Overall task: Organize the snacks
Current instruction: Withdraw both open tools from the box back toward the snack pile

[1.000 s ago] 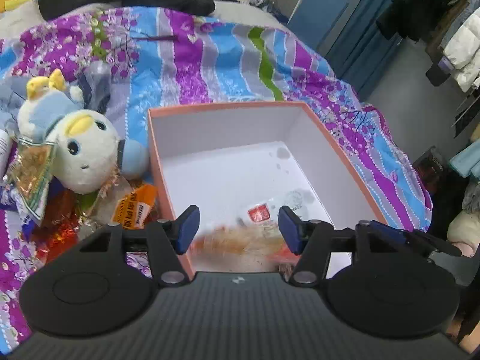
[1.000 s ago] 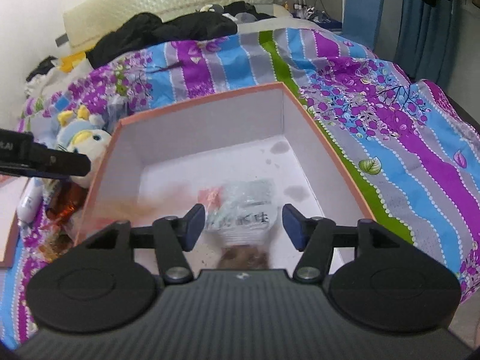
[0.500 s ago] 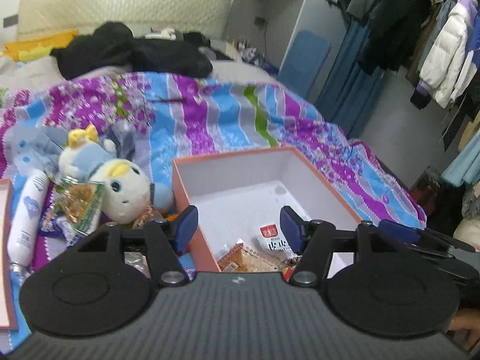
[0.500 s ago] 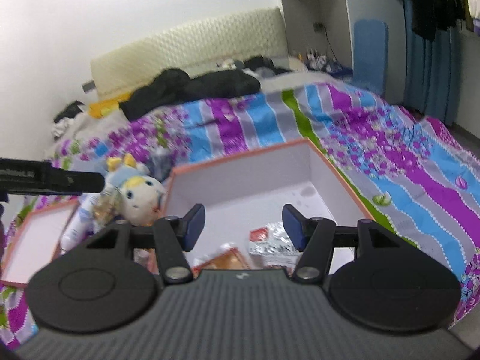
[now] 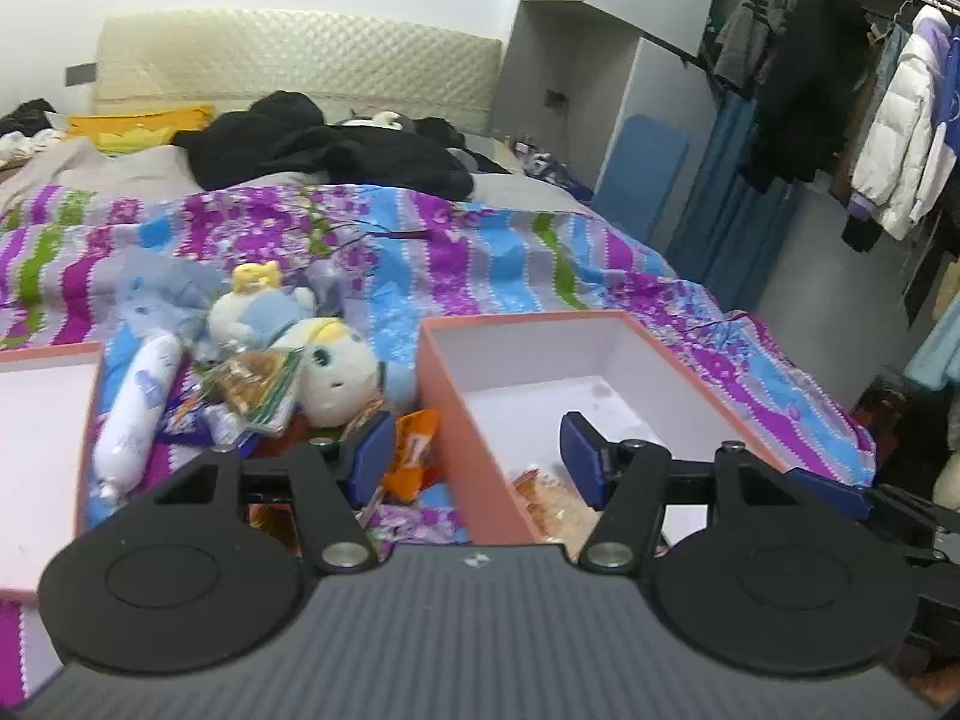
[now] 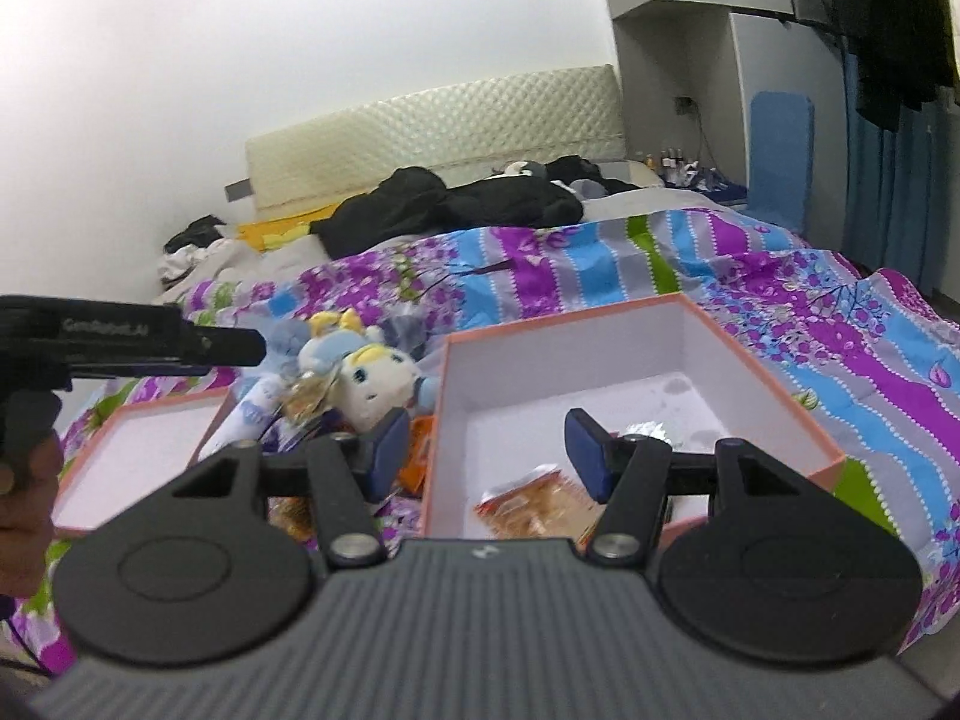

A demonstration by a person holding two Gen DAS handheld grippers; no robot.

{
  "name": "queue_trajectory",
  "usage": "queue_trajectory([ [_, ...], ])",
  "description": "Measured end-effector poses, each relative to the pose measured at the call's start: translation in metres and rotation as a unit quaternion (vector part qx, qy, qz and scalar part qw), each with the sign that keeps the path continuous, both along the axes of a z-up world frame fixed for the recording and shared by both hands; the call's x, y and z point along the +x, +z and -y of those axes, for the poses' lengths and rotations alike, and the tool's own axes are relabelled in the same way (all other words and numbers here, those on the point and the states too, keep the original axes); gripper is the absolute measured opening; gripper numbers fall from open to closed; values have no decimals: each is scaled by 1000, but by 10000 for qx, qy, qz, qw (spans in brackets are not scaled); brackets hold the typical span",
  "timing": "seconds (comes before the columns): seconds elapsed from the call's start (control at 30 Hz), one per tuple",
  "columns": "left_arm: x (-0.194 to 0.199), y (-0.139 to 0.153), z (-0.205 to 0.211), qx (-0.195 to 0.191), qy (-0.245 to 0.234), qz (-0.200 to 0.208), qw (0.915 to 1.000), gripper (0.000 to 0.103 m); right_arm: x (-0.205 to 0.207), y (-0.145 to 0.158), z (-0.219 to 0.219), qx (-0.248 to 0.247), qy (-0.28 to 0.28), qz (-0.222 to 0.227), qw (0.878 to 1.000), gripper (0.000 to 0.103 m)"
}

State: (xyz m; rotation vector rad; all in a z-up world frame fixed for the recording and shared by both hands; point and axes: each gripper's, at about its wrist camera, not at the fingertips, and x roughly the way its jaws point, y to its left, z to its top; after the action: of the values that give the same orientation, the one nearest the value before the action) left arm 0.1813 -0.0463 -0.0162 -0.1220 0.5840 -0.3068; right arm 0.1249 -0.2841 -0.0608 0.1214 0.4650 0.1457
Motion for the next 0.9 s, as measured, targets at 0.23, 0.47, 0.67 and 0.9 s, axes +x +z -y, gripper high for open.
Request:
queue_trajectory([
  [0.23, -42, -31, -17, 223, 149, -153, 9995, 66, -23, -14, -22, -29, 175, -17, 9998, 60],
  [0.47, -68, -47, -45, 139, 351, -331, 9987, 66, -42, -19, -34, -63, 206, -3, 9998, 60],
  [0.67, -80, -52, -58, 158, 442, -396, 9981, 66, -55, -27, -46, -116, 229, 0, 9997, 60],
  [0.9, -95, -68, -73, -14, 567, -596, 9966, 67, -65, -42, -58, -94, 385, -221, 9990, 60],
])
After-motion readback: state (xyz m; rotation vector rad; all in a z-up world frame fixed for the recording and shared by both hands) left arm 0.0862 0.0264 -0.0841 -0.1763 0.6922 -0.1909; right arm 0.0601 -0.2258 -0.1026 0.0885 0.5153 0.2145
